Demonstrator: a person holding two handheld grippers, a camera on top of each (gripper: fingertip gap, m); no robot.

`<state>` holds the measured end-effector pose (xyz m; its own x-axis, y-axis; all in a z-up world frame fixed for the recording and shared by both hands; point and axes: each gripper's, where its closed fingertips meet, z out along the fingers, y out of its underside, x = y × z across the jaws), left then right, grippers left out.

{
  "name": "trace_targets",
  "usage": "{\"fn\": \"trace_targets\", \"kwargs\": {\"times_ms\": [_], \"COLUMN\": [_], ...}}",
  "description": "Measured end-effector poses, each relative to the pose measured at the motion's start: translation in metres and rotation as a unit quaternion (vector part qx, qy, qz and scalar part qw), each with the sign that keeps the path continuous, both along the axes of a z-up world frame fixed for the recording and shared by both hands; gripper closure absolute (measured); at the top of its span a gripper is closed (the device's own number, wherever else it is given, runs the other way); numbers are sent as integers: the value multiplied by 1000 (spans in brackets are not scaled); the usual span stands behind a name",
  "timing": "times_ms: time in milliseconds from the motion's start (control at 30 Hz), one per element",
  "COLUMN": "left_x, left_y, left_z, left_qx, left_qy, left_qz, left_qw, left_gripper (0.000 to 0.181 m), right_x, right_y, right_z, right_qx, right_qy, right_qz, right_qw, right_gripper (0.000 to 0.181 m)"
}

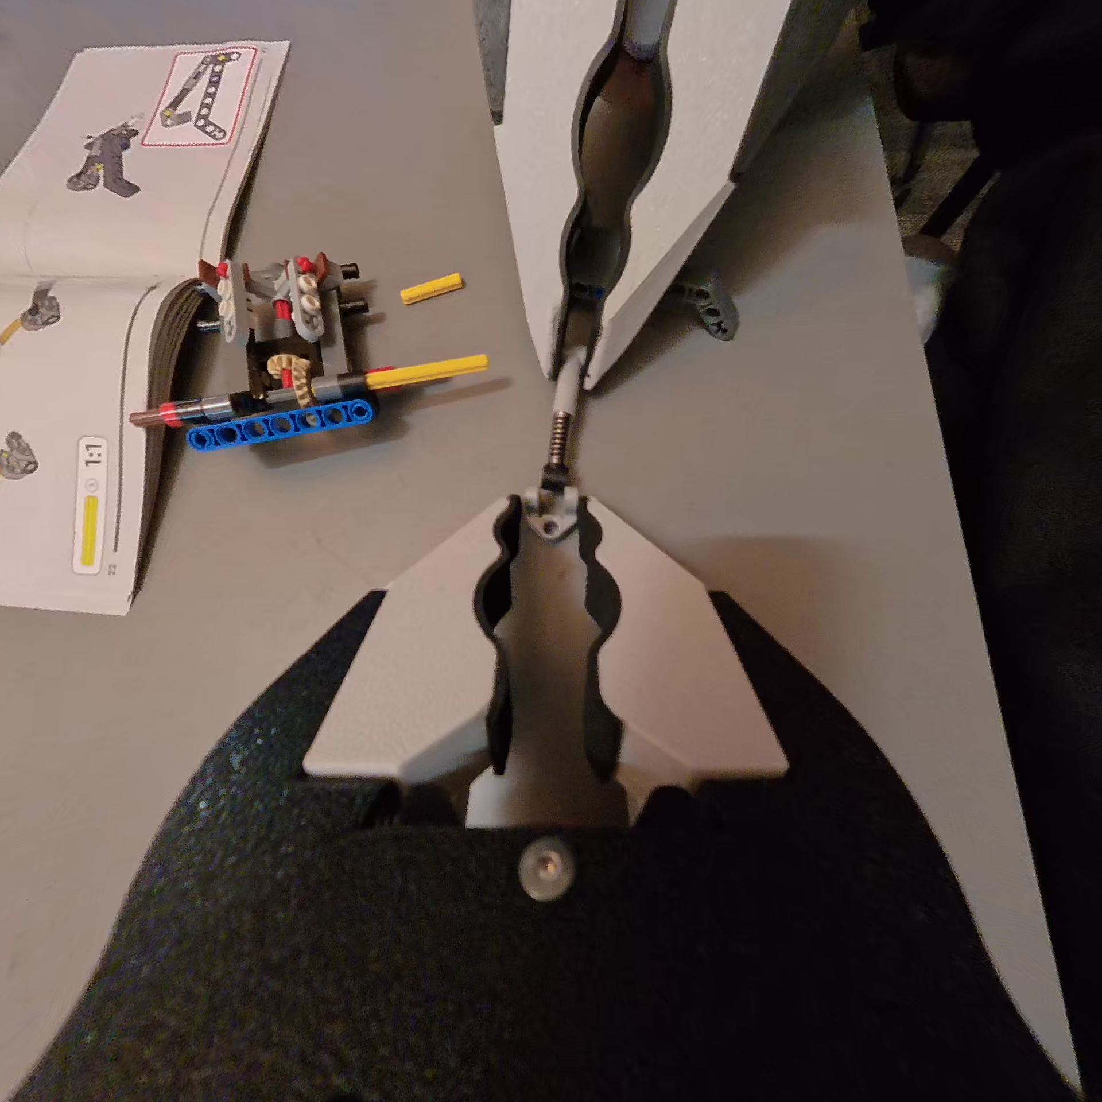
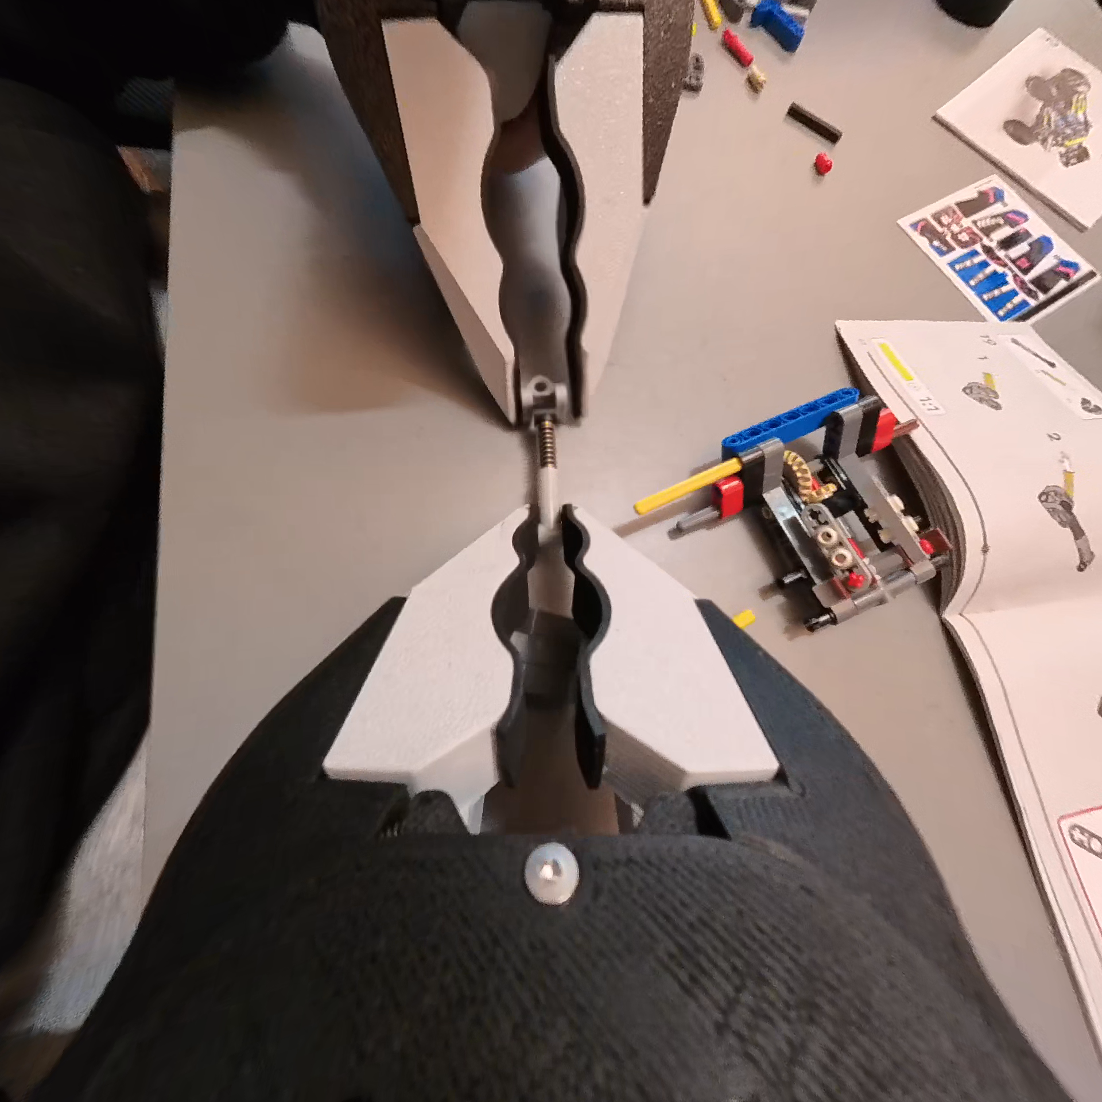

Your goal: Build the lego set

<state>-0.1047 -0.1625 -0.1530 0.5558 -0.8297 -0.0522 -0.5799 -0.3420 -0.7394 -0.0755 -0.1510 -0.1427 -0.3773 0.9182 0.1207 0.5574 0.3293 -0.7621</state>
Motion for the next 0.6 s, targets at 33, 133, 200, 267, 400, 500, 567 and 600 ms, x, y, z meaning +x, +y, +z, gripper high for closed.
{"fn": "trace_targets", "kwargs": {"times_ms": [33, 133, 200, 267, 400, 500, 567, 600], "left_x": [0, 0, -1, -1, 0, 2, 2, 2], "left_y": [0, 1, 0, -2, -3, -3, -2, -3], "left_z": [0, 0, 1, 1, 1, 1, 1, 1], "left_qx": [1, 3, 4, 5, 9, 13, 15, 15], "left_qy": [0, 2, 2, 2, 5, 8, 9, 8], "left_qz": [2, 4, 1, -6, -15, -20, -21, -21], "left_qw": [1000, 1000, 1000, 1000, 1000, 1000, 1000, 1000], "left_gripper": [163, 163, 158, 158, 158, 163, 163, 163], "right_x": [-2, -1, -2, -2, -2, -3, -3, -3], "right_y": [-1, -1, -2, -4, -4, -5, -4, -4], "right_z": [3, 1, 2, 1, 0, -1, -1, -2], "right_qx": [-8, -6, -5, -14, -15, -13, -12, -11], "right_qy": [9, 5, 12, 11, 11, 8, 7, 6], "right_qz": [0, 1, 4, 9, 11, 11, 11, 11], "right_qw": [1000, 1000, 1000, 1000, 1000, 1000, 1000, 1000], "right_gripper": [176, 176, 176, 175, 175, 175, 175, 175]}}
